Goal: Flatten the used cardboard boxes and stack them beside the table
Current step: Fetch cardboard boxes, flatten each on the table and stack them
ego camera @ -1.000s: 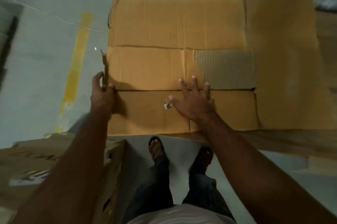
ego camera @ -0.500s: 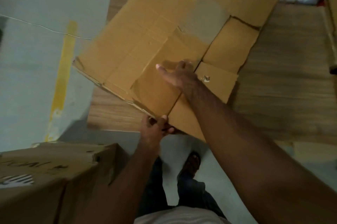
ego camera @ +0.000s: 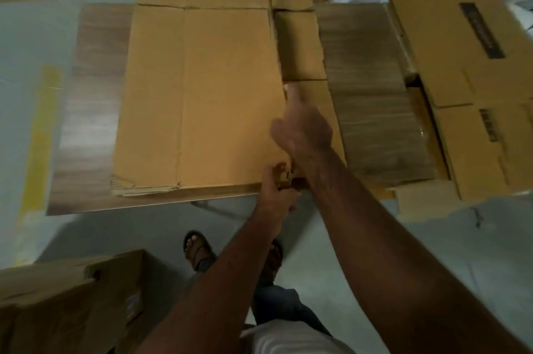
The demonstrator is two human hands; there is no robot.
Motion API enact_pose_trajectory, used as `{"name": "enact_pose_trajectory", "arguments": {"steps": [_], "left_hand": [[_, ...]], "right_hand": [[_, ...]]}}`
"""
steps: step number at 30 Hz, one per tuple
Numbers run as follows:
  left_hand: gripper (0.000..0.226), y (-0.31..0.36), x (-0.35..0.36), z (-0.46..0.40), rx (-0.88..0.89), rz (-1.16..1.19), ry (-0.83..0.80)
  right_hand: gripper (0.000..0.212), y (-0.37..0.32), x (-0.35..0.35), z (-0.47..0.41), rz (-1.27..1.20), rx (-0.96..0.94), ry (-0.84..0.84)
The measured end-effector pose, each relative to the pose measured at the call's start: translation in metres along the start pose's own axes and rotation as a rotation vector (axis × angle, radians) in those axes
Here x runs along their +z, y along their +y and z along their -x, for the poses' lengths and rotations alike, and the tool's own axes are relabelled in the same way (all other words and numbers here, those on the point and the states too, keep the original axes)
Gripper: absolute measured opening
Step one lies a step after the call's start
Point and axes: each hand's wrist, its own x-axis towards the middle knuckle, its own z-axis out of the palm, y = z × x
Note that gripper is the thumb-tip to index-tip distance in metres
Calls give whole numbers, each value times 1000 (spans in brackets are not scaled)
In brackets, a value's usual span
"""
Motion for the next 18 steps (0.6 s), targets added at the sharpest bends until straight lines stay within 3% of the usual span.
{"name": "enact_pose_trajectory", "arguments": {"steps": [3,6,9,11,13,16,18], "left_hand": [[69,0,-3,-2,-43,-134,-76],[69,11,-31,-8,-3,-206,-26],[57,25,-68,-11,98,-350,148],[49,39,-95,-13,206,-615,321],[56,52,-128,-19,197,-971,439],[74,62,-164,-19,-12,-1313,284],[82,57,-174,-15,-34,-1391,192]], "right_hand": [[78,66,2,-8,45,103,72],[80,122,29,-15,10,192,-86],[85,147,57,-11,90,182,-242],[88,149,65,-8,109,170,-238],[89,148,68,-10,101,171,-222],[88,144,73,-13,108,203,-237],[86,142,76,-9,110,219,-235]]}}
